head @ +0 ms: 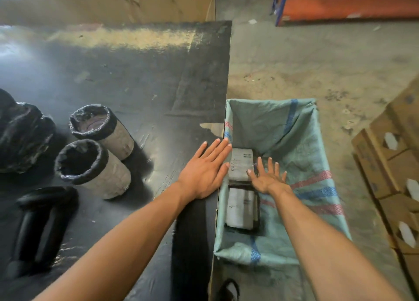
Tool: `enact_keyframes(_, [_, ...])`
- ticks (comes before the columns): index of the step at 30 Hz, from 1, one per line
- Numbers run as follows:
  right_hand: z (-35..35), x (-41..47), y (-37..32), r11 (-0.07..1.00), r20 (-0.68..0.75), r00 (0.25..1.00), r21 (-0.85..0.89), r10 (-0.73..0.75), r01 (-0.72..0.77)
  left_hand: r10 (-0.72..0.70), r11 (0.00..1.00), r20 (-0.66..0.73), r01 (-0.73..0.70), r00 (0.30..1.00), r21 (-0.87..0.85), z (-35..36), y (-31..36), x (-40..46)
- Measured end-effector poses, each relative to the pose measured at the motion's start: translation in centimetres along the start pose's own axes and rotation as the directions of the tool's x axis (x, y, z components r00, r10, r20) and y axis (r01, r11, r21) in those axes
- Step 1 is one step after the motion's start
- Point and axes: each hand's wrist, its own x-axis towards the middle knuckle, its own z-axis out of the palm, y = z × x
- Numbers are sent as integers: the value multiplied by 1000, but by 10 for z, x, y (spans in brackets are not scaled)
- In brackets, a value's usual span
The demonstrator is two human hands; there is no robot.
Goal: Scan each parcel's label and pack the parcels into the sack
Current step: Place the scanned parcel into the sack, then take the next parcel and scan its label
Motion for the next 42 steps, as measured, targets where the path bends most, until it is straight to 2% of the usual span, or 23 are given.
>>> enact_keyframes(4, [-11,-37,1,999,-47,998,37,-30,32,-21,998,-53,18,998,-66,2,1,-2])
enact_keyframes(9, [-34,-85,-1,995,-134,987,39,-89,95,-72,946,-156,18,985,-323,-11,3,-8])
enact_keyframes(11, [-48,-102,-4,993,-176,979,26,-105,111,-104,934,-168,39,980,-354,-21,4,-9])
enact_keyframes(14, [-70,-125,-14,995,-229,968,4,-98,102,-122,970,-145,87,982,-225,-47,4,-7])
enact_keyframes(20, [-108,-164,-55,993,-347,931,-9,-111,115,-73,997,-240,65,968,-41,-122,-15,-12])
enact_keyframes(26, [-126,-209,-139,983,-458,873,-20,-169,180,-52,999,-344,47,938,-25,-207,-68,-58])
enact_keyframes(34, [-130,-268,-294,920,-609,703,-125,-367,372,-184,982,-425,182,886,-46,-268,-182,-153])
enact_keyframes(38, [-114,-289,-368,883,-603,661,-175,-446,436,-291,953,-430,298,855,-53,-282,-241,-200])
enact_keyframes(42, [-82,-300,-427,845,-523,677,-190,-517,499,-408,904,-391,424,825,-49,-284,-296,-245])
